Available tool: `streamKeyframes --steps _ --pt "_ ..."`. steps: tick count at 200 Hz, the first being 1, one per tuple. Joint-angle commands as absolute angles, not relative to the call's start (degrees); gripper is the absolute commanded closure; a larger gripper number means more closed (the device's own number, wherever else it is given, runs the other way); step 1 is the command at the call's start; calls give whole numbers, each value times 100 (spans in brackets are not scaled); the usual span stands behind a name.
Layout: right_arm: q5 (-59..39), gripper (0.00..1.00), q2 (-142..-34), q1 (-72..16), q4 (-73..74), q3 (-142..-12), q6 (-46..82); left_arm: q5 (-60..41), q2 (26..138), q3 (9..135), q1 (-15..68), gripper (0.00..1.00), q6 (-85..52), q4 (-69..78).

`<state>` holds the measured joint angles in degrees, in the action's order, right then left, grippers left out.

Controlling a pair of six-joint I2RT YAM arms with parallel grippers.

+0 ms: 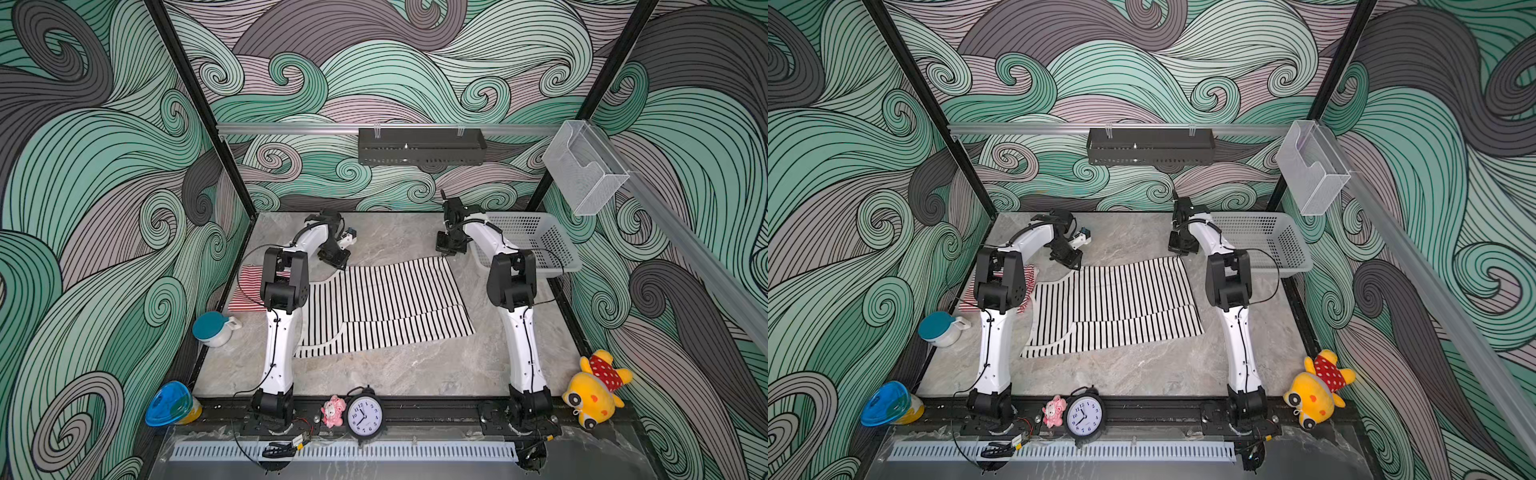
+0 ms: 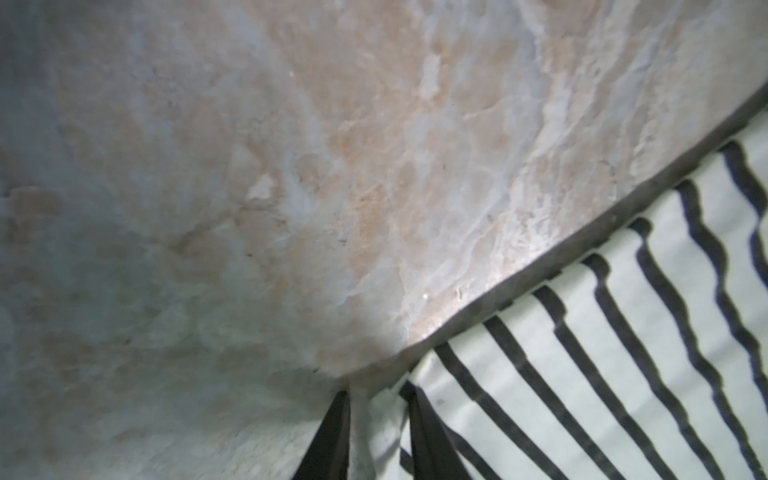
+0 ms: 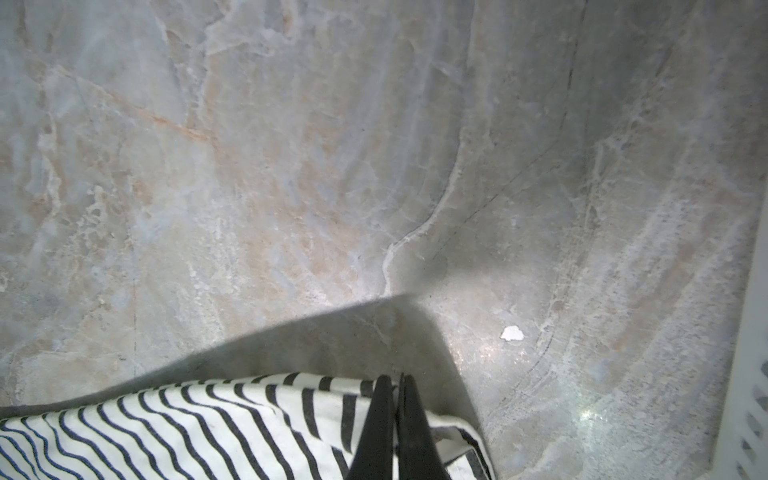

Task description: Fold and stack the tank tops

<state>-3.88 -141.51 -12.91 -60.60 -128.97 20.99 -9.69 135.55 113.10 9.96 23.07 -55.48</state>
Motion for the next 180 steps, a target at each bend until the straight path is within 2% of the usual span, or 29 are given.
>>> streamKeyframes --steps 1,28,55,137,180 --pt "-382 100 -13791 -1317 -6111 -12843 2036 -1178 13593 11206 1028 82 2339 -5746" --pt "-378 100 -13603 -1328 -6088 -12686 2022 -1455 13359 11159 1036 100 2229 -5748" --pt "-438 100 -13074 -1334 -5633 -11963 2005 -1816 12817 10680 1054 100 2206 -5521" --pt "-473 100 -12207 -1317 -4979 -10479 1977 -1887 11459 9349 1071 99 1968 -4886" --pt "-473 100 -11735 -1318 -4711 -9737 1983 -1862 11113 8910 1163 98 2036 -4945"
